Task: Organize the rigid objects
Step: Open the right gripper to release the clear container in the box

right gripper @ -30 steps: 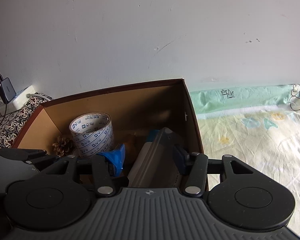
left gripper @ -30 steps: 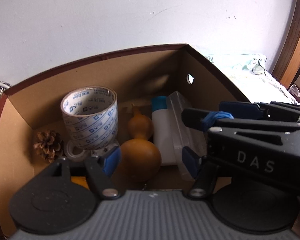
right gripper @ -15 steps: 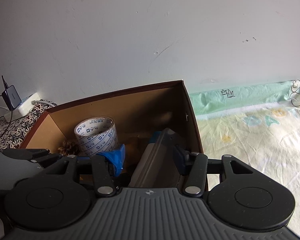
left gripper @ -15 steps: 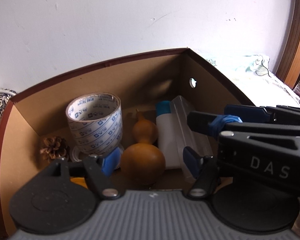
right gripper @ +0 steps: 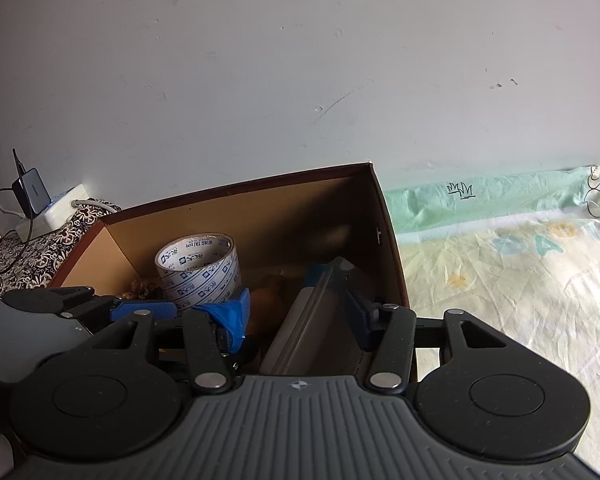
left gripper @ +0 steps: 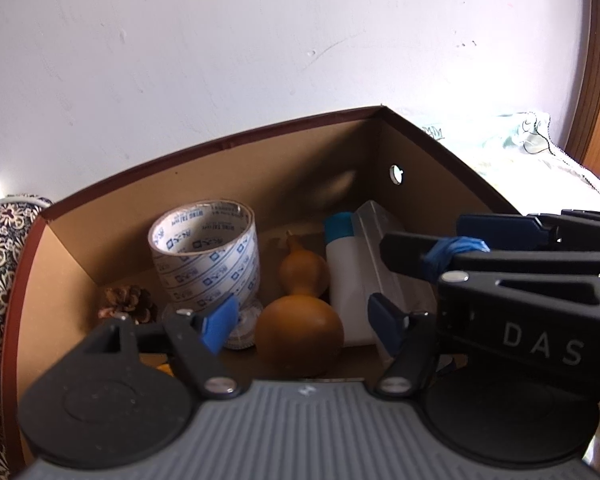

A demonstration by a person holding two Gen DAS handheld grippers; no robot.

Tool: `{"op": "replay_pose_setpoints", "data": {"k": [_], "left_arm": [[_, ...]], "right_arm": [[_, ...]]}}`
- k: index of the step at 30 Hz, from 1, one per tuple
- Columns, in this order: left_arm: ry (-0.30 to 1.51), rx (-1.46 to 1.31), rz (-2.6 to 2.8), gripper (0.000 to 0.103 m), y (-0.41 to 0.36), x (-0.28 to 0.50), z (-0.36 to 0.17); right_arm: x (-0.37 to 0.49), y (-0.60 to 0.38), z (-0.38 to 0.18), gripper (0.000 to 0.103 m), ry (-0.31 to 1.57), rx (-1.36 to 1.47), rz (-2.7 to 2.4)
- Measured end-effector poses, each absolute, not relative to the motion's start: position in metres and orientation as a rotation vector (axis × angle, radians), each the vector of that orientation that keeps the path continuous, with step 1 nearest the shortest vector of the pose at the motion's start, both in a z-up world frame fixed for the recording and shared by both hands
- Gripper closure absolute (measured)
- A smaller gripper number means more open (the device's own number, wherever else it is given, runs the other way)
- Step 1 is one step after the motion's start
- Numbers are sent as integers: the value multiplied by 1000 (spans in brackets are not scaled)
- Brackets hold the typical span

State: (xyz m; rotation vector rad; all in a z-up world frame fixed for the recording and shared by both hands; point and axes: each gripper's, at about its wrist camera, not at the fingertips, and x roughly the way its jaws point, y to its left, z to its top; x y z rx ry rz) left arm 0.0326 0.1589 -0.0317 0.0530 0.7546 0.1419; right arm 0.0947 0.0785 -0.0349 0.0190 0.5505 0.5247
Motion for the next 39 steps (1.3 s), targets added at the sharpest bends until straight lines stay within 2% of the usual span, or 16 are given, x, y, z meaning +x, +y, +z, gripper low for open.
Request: {"op": "replay_pose_setpoints", "data": {"k": [22,39], "left_arm": [[891,-24,207,31,168,38,-31],[925,-16,235,31,168,39,-30]], "right_arm": [[99,85,-29,65,648,10,484],[99,87,-27,65,728,-1,459]]}}
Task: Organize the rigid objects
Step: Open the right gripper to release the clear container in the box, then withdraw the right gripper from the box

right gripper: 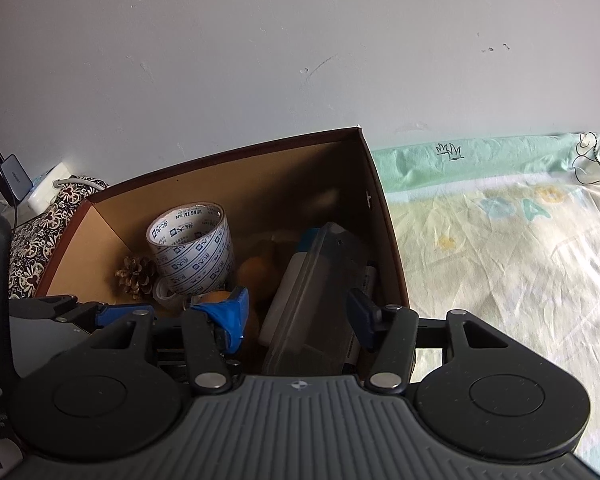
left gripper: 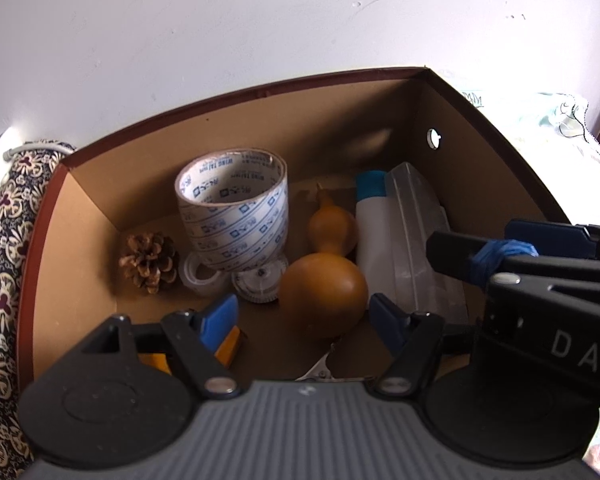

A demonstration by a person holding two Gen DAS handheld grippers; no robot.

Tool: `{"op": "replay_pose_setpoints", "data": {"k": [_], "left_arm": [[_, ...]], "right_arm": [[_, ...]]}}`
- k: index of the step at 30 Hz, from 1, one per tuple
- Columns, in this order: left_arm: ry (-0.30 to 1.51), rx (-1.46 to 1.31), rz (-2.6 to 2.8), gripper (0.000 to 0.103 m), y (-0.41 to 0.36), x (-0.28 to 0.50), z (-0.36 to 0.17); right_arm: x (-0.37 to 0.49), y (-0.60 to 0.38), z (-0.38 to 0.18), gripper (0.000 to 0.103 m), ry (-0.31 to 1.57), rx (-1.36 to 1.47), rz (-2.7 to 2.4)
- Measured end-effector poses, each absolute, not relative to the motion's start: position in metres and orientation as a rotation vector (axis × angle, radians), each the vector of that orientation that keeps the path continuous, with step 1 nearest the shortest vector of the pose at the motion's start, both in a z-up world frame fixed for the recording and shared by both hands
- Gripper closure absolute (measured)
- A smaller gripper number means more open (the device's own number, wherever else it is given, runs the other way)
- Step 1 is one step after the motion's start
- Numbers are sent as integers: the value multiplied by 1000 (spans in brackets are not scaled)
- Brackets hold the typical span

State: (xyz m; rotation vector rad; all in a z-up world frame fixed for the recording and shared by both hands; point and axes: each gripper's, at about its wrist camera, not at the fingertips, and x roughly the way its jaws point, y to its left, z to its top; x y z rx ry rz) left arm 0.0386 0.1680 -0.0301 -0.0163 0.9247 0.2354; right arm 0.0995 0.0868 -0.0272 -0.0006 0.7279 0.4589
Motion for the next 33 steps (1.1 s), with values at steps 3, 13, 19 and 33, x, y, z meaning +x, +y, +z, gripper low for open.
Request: {"op": "replay_pose_setpoints", "data": {"k": [3,13,19,33], "left_arm": [[925,-24,238,31,169,39,-31],[908,7,275,31,165,35,-26],[911,-1,312,31,166,23,-12],[892,26,395,30,150,-6,11]], "right_arm": [[98,84,-27,65,730,12,463],[94,80,-22,65,729,9,478],[89,72,-14,64,732,33,525],[62,54,-2,64,680,63,588]]}}
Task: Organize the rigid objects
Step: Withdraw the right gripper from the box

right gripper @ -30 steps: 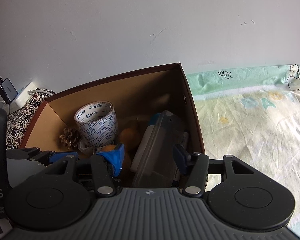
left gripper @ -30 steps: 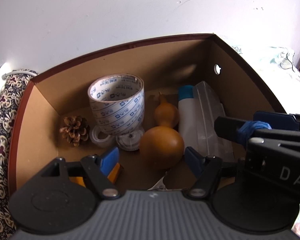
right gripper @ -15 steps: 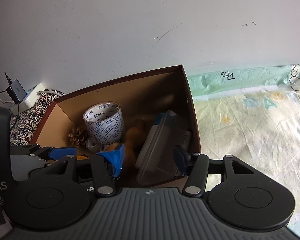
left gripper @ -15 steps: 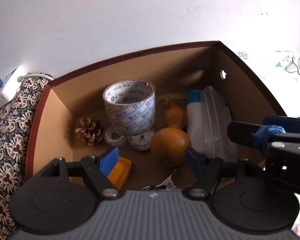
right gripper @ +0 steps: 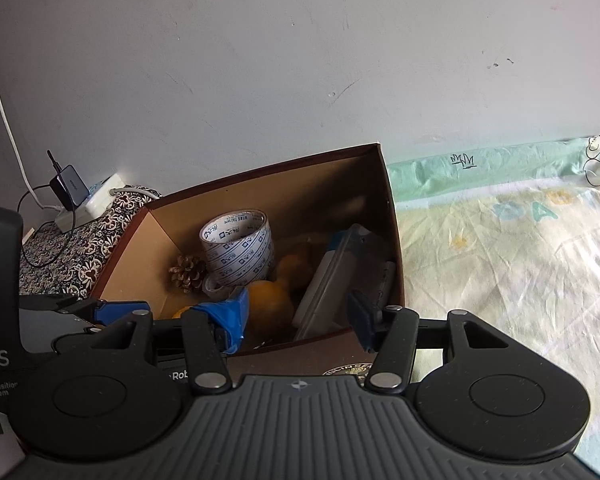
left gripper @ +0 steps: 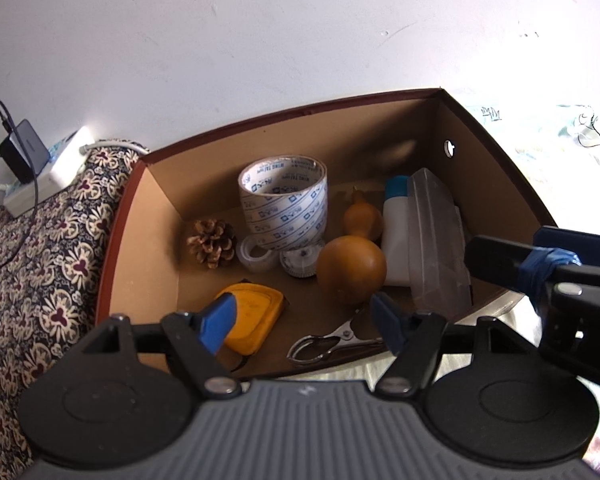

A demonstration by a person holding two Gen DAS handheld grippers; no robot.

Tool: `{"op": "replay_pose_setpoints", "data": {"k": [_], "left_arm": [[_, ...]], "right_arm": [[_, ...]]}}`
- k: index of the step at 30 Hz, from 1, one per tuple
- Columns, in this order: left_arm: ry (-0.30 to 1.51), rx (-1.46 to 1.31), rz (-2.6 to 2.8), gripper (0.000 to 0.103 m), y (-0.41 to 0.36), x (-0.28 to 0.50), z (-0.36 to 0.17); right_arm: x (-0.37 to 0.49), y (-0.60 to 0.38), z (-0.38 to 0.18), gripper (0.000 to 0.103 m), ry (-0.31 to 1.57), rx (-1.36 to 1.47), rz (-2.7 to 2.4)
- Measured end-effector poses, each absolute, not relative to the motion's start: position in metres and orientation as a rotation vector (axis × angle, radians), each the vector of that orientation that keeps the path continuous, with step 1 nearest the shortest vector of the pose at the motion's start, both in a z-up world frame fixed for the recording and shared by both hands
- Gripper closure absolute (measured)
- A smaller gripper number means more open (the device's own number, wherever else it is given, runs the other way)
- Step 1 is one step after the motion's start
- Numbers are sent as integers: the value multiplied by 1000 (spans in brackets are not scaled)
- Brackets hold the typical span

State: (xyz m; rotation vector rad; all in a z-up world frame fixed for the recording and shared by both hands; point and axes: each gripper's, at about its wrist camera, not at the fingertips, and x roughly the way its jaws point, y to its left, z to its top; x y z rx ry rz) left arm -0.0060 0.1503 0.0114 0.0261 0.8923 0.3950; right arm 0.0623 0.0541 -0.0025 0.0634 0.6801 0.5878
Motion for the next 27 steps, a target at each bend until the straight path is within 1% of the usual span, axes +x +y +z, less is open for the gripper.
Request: {"op": "replay_pose_setpoints", "data": {"k": [8,13,17,22,27], "left_arm": [[841,72,462,30,128,-24,29],[846,21,469,30,113,-34,29],[847,-12,478,30,97,-41,20],[892,-71,452,30,75,-48,2],[930,-61,402,30,46,-50,-14]], "right_arm": [[43,37,8,64,626,74,606],[28,24,12,64,577,39,595],[20,11,7,64,576,22,586],[11,-8,-2,64,597,-19,564],[2,-32,-14,64,641,-62,517]]}}
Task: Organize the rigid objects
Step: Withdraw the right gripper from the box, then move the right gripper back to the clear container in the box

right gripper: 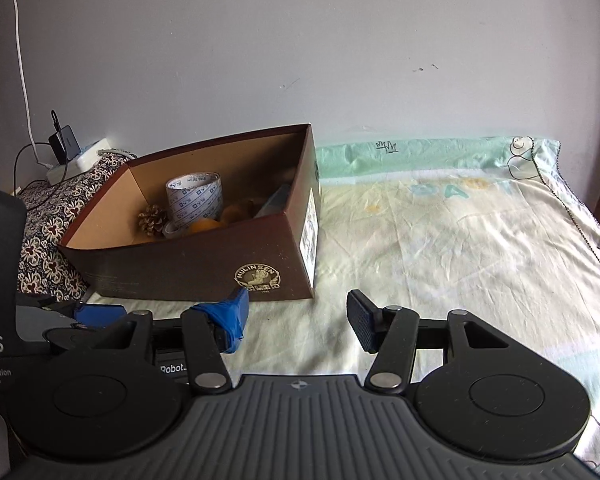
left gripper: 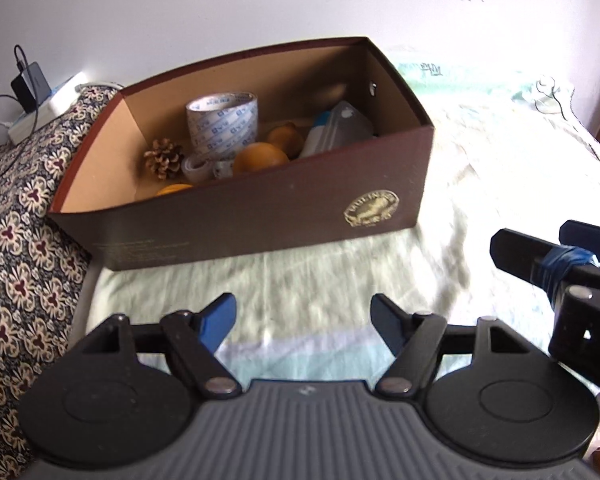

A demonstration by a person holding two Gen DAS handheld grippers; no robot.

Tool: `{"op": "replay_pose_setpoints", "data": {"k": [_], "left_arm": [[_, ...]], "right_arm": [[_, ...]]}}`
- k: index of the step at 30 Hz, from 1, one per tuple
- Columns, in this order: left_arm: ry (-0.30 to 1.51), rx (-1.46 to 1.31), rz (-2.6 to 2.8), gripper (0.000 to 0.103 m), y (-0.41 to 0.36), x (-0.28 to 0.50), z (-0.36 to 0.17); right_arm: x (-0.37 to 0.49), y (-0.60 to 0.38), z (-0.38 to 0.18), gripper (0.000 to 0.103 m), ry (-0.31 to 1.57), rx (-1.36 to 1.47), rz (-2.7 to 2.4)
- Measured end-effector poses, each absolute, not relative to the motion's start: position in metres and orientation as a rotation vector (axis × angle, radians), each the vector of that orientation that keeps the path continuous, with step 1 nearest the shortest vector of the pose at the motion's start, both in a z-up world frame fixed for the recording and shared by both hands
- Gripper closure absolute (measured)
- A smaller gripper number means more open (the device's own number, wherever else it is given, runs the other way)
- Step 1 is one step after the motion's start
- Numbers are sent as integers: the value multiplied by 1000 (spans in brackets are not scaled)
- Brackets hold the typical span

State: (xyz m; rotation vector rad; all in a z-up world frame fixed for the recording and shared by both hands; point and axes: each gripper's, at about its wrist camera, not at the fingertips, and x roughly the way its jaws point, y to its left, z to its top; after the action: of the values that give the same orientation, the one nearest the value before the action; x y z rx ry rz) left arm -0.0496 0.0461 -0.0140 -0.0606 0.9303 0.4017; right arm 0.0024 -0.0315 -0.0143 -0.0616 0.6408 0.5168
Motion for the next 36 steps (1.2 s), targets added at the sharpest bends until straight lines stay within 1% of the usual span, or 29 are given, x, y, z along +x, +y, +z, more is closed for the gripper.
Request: {"op": "replay_pose_setpoints", "data": {"k": [8,15,28,36], "left_arm": [[955,-41,332,30,22,-49,-24],[979,-20,261,30,10,-46,-31],[952,-16,184,30,15,-39,-28],[913,-40,217,30,40,-40,-9]], "right_arm": [[2,-57,-33,64,727,-120,416],[4,-74,-40,64,746,-122,323],[20,-72,-37,63,740,-95,268],[25,-48,-22,63,718,-75,366]]}}
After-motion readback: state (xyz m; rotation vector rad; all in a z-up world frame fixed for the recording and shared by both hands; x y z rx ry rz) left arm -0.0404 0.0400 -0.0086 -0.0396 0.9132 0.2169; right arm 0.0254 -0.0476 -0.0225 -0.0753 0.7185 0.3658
